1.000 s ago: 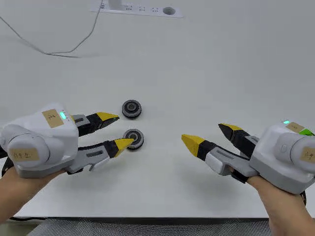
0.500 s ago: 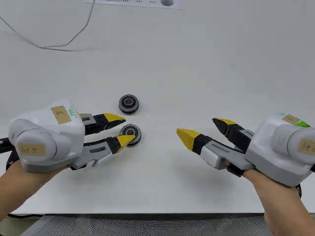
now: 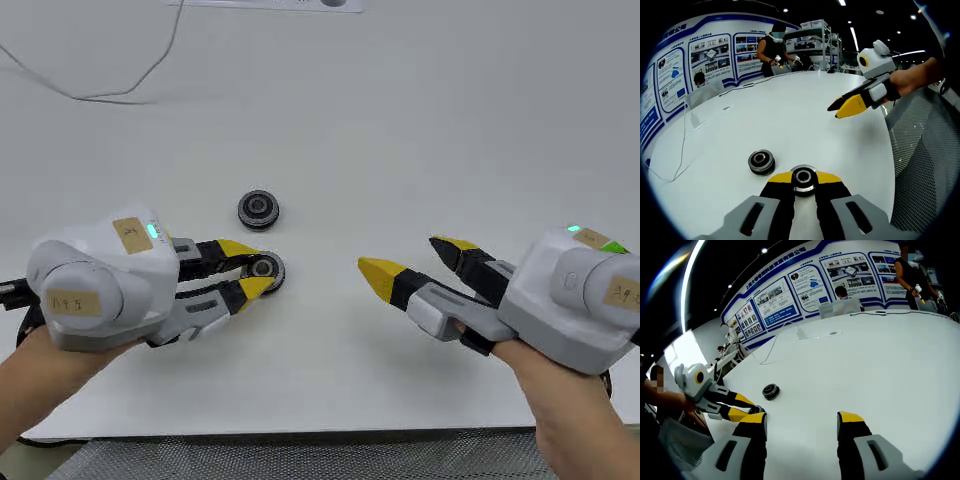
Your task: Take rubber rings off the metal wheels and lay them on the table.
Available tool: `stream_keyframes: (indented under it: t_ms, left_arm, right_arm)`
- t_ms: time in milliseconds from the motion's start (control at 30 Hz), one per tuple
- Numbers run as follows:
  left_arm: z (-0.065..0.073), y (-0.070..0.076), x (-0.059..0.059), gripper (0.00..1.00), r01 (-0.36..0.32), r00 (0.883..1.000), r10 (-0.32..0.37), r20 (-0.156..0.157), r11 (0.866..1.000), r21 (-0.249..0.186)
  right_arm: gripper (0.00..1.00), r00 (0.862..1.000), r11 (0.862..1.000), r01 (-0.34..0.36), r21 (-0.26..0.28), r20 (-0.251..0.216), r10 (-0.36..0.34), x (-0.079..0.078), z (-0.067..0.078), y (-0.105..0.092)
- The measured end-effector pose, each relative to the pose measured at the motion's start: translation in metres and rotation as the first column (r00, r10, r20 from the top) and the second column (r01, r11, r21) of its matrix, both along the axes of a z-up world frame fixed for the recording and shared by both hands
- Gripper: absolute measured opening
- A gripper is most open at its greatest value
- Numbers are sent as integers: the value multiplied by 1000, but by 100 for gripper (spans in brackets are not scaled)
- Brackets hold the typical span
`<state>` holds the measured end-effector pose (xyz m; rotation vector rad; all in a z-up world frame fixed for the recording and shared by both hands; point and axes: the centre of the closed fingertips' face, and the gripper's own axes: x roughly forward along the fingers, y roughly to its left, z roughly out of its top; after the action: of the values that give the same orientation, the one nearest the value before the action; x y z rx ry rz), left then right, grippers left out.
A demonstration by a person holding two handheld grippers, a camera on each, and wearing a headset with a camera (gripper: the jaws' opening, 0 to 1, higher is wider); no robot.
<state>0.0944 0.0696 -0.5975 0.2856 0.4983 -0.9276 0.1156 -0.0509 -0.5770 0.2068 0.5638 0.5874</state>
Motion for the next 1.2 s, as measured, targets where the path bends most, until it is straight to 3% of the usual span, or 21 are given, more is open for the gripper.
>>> stream_keyframes:
  t_ms: [333,633,700,767,933,1200]
  left_arm:
    - [0,1,1,17,-6,1000,6,-15,1000,-9]
    - [1,1,0,15,14,1000,-14,-8,1000,-1]
    - [0,0,-2,15,47,999,-47,6,999,18]
    - [0,3,-6,15,75,996,-78,33,995,64]
    - [1,3,-6,14,64,998,-65,16,996,61]
    - [0,2,-2,13,66,998,-66,8,996,53]
  right_arm:
    - [57,1000,1000,-4,18,-2,4,0,2,5]
    - [57,1000,1000,-8,23,-10,9,-1,-1,8]
    - [57,1000,999,-6,37,-9,7,-1,1,10]
    - [57,1000,999,-10,47,-7,11,0,3,13]
    - [57,999,994,-52,96,4,52,-4,10,29]
    - [56,990,978,-125,165,-37,133,-17,8,59]
